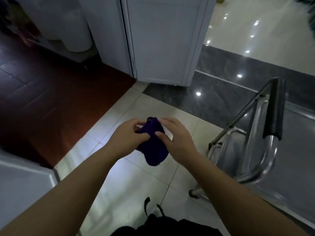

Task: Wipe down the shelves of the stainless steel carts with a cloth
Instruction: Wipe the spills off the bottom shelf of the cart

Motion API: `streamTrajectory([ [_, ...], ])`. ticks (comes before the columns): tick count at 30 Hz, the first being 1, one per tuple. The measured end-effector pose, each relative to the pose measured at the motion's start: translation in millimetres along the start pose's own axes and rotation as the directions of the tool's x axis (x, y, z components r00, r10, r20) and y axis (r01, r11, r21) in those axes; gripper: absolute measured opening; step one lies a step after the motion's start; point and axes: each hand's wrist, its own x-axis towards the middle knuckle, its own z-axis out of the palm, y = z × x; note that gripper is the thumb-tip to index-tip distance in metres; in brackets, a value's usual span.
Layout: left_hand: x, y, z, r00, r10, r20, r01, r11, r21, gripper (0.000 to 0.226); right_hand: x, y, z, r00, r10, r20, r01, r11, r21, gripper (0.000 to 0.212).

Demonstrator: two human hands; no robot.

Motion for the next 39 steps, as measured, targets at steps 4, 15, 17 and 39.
streamTrajectory([
  [4,66,9,-12,0.994,-0.069,-0.084,0.054,0.983,-0.174,0.036,42,16,1,0.982,0.066,0.176,-0.043,0.99,-0.134,0.073],
  [15,310,60,-33,0.985,-0.05,0.167,0.085,0.974,-0.21,0.024,213,80,-8,0.966,0.041,-0.254,-0.148,0.897,-0.418,0.077],
  [17,352,71,-35,0.969,-0.021,0.245,0.067,0.981,-0.181,0.018,241,91,-22,0.957,0.074,-0.28,-0.193,0.886,-0.423,0.066],
  [39,709,213,186,0.72,0.084,0.689,-0.547,0.679,0.489,0.025,371,339,-263,0.433,0.759,-0.487,-0.896,0.423,-0.138,0.034],
])
